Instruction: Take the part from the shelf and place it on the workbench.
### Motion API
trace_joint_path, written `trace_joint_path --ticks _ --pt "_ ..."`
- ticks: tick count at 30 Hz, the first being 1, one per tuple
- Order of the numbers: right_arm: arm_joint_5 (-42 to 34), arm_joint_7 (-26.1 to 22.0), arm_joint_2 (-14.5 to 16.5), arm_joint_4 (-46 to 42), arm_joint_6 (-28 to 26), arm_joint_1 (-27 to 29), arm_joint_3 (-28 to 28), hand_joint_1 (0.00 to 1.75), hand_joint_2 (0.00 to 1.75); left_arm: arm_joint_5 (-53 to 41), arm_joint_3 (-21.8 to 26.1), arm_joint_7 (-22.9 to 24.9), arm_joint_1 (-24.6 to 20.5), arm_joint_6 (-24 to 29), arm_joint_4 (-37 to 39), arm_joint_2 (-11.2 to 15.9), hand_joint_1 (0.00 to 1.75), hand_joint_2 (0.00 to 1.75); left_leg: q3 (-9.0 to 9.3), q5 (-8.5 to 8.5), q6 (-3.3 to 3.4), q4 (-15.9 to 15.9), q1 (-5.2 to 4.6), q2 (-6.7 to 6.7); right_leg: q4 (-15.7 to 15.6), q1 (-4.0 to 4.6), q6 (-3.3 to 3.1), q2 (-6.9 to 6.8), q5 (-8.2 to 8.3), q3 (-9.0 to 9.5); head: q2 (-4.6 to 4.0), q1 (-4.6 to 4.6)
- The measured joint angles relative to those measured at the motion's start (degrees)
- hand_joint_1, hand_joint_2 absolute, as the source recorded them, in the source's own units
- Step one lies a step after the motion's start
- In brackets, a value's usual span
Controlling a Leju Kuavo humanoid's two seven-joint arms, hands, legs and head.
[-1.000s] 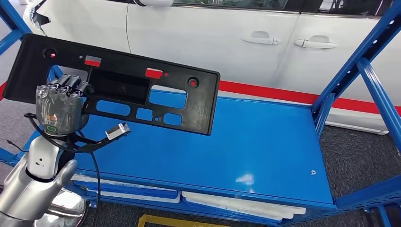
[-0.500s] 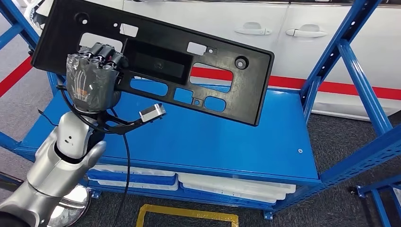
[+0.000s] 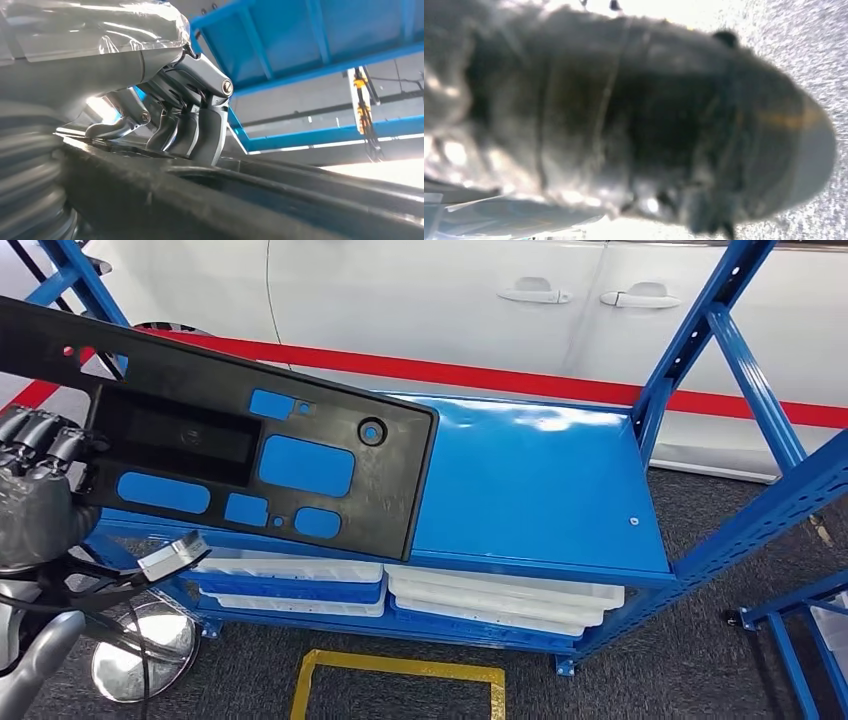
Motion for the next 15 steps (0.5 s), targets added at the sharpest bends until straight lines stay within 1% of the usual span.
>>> trace_joint_path --ticks 1,2,3,4,5,6,7,8,9,10,11,12,13,14,15 --pt "0.2 -0.4 0.0 0.0 0.0 0.0 -0.1 0.0 0.0 -0.1 0.4 0.2 0.1 0.1 -0.3 0.1 1.75 1.75 -0.52 0.31 -0.29 0.3 -0.03 0.0 -3.7 0.17 -0.29 -0.03 -0.29 2.66 0.01 -0.05" --pt "0.3 -0.8 0.0 0.0 0.0 -0.1 -0.1 0.0 0.0 -0.2 0.7 0.4 0.2 0.1 -0.6 0.2 1.75 1.75 -0.79 0.63 -0.65 0.5 -0.01 0.03 -6.4 0.41 -0.58 -0.06 -0.88 4.23 0.01 -0.02" --pt "0.4 -1.0 0.1 0.0 0.0 -0.1 -0.2 0.0 0.0 -0.1 1.0 0.5 0.3 0.2 -0.8 0.3 1.75 1.75 -0.93 1.01 -1.07 0.5 0.02 0.08 -7.6 0.62 -0.81 -0.1 -1.27 4.69 0.01 0.0" --pt "0.5 -1.1 0.1 0.0 0.0 0.0 -0.3 0.0 0.0 -0.1 1.2 0.6 0.4 0.2 -1.0 0.4 1.75 1.75 -0.99 1.48 -1.53 0.4 0.07 0.12 -7.9 0.65 -1.12 -0.13 -0.87 4.33 0.01 0.05" --pt "0.5 -1.2 0.1 0.0 0.1 0.0 -0.3 0.0 0.0 -0.1 1.5 0.7 0.5 0.2 -1.2 0.6 1.75 1.75 -1.22 1.49 -1.91 0.5 0.15 0.07 -8.2 0.6 -1.5 -0.27 -0.25 3.86 0.01 0.14" --pt "0.5 -1.2 0.1 0.0 0.1 0.0 -0.3 0.0 0.0 -0.1 1.7 0.7 0.5 0.2 -1.3 0.7 1.75 1.75 -1.64 0.58 -2.23 1.1 0.19 -0.01 -8.5 0.47 -1.95 -0.41 0.43 3.31 0.01 0.08" --pt "0.5 -1.2 0.2 0.0 0.2 0.0 -0.3 0.0 0.0 -0.1 1.8 0.8 0.6 0.2 -1.4 0.9 1.75 1.75 -2.28 -1.42 -2.49 2.6 0.22 -0.1 -8.8 0.32 -2.35 -0.58 1.22 2.64 0.0 -0.02" --pt "0.6 -1.4 0.2 0.0 0.3 -0.1 -0.3 0.0 0.0 0.0 1.9 0.8 0.6 0.3 -1.4 1.0 1.75 1.75 -3.04 -4.37 -2.7 5.2 0.32 -0.19 -8.9 0.27 -2.63 -0.8 1.94 1.89 0.0 -0.11" --pt "0.7 -1.5 0.3 0.0 0.5 -0.1 -0.3 0.0 0.0 0.1 1.9 0.8 0.7 0.3 -1.4 1.0 1.75 1.75 -3.77 -7.34 -2.93 8.4 0.35 -0.2 -8.9 0.31 -2.85 -1.01 2.59 1.07 0.0 -0.21" --pt "0.9 -1.7 0.3 0.0 0.6 -0.1 -0.4 0.0 0.0 0.2 1.9 0.8 0.8 0.3 -1.4 1.1 1.75 1.75 -4.34 -9.44 -3.16 11.9 0.37 -0.21 -8.8 0.35 -2.92 -1.28 3.21 0.22 0.0 -0.23" --pt "1.2 -2.0 0.4 0.0 0.7 -0.1 -0.4 0.0 0.0 0.4 1.9 0.7 0.9 0.3 -1.4 1.1 1.75 1.75 -4.43 -10.12 -3.37 14.6 0.41 -0.21 -8.5 0.38 -2.93 -1.6 3.78 -0.7 0.0 -0.22" --pt "1.4 -2.2 0.4 0.0 0.9 -0.1 -0.4 0.0 0.0 0.5 1.9 0.7 0.9 0.3 -1.4 1.2 1.75 1.75 -3.83 -9.38 -3.54 15.7 0.47 -0.2 -8.2 0.38 -2.87 -1.96 4.28 -1.67 0.0 -0.23" --pt "1.6 -2.4 0.4 0.0 1.1 -0.1 -0.4 0.0 0.0 0.6 1.9 0.7 0.9 0.3 -1.4 1.3 1.75 1.75 -2.31 -7.75 -3.68 14.9 0.57 -0.1 -7.8 0.35 -2.74 -2.34 4.71 -2.67 0.0 -0.23" --pt "1.7 -2.6 0.4 0.0 1.3 -0.1 -0.4 0.0 0.0 0.7 1.9 0.6 0.9 0.3 -1.4 1.4 1.75 1.75 0.13 -6.07 -3.79 12.3 0.67 0.29 -7.2 0.31 -2.55 -2.76 5.06 -3.53 0.0 -0.23" --pt "1.7 -2.7 0.5 0.0 1.4 0.0 -0.4 0.0 0.0 0.8 2.0 0.6 0.8 0.3 -1.4 1.5 1.75 1.75 3.16 -5.51 -3.85 8.2 0.71 1.25 -6.6 0.35 -2.3 -3.16 5.33 -4.24 0.01 -0.26"
